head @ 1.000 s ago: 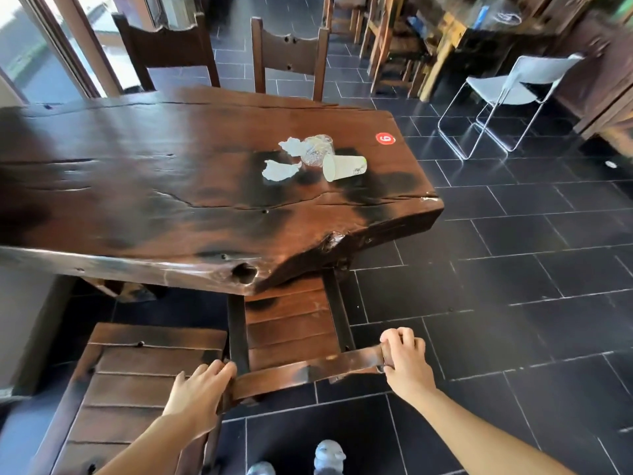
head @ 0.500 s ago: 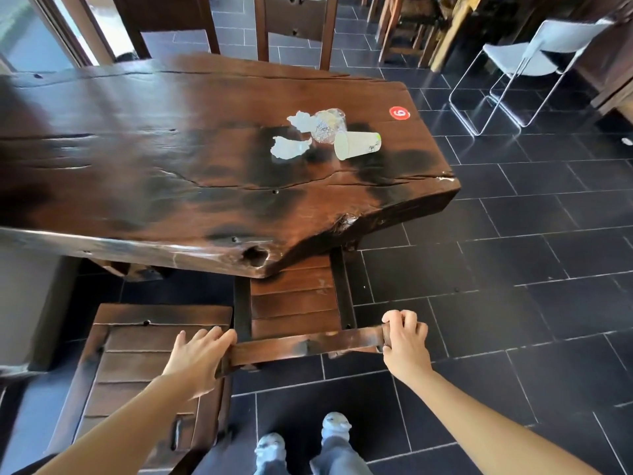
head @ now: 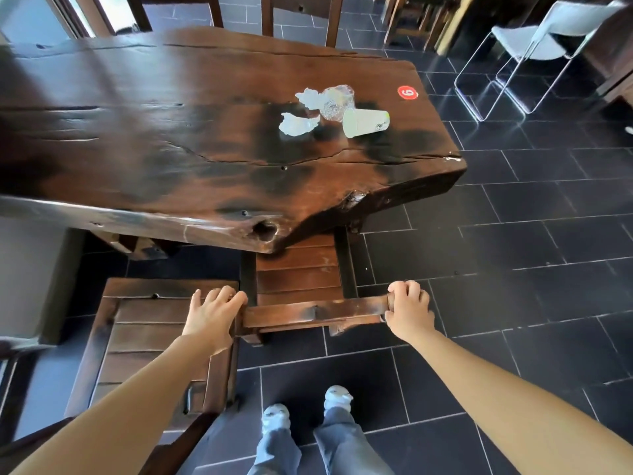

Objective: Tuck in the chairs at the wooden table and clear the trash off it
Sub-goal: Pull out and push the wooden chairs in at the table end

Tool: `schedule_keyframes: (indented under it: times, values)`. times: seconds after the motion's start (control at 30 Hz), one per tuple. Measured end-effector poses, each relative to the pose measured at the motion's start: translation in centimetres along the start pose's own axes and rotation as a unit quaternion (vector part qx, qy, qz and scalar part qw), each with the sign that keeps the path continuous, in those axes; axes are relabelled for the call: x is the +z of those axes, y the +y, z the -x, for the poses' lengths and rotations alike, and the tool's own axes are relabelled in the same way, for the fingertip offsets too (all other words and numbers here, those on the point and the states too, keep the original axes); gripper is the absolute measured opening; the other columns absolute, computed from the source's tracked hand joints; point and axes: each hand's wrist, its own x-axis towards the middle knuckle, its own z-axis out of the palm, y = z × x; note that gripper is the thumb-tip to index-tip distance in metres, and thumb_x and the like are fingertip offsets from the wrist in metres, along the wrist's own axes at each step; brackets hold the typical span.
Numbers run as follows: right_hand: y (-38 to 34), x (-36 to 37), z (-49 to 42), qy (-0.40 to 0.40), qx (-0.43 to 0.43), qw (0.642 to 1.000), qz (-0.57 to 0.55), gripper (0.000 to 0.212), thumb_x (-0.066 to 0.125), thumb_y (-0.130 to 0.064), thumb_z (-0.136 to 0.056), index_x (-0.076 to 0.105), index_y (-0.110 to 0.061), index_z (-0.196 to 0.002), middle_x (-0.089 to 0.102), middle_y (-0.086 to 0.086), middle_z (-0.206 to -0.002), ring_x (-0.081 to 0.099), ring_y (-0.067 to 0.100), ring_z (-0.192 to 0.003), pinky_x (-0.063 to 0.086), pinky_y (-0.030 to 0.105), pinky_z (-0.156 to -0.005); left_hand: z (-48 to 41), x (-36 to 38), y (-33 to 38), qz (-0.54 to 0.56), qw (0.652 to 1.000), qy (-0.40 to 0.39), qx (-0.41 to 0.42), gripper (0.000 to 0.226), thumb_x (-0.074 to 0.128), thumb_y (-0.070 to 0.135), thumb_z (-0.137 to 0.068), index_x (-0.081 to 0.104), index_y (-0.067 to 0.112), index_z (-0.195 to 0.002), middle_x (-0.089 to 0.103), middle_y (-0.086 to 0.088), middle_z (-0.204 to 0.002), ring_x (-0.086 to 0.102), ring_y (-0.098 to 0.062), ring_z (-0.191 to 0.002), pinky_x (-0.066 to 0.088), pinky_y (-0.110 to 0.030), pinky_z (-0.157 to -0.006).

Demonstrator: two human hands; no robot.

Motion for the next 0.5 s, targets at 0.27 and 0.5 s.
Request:
schedule_keyframes:
  times: [0.27,0.5]
  values:
    - [-1.4,0.8,6.0,0.055,-0.046,0.997,-0.014,0.060,0.045,-0.036,-0.096,0.020,-0.019,-0.149,0.008,0.010,-0.160,0.006,0.032,-0.146,0.024,0.050,-0.113,2.2,-0.6,2.5,0.089,0.995,0.010,-0.038,0.100,0.047,0.062,-0.083,-0.024,0.022,-0.141,-0.030,-0.004,-0.152,-0.026,-0.025,-0.139,-0.005,-0.054,-0.113]
    - [-6.8,2.6,11.9,0.098,-0.091,0.991,-0.008,0.063,0.037,-0.042,-0.097,0.006,-0.027,-0.150,-0.003,0.003,-0.161,-0.005,0.024,-0.147,0.010,0.059,-0.113,4.8,-3.3,-0.4,0.058,0.993,0.100,0.006,0.088,0.043,0.056,-0.088,-0.018,0.025,-0.144,-0.025,-0.002,-0.153,-0.024,-0.023,-0.140,-0.009,-0.054,-0.112]
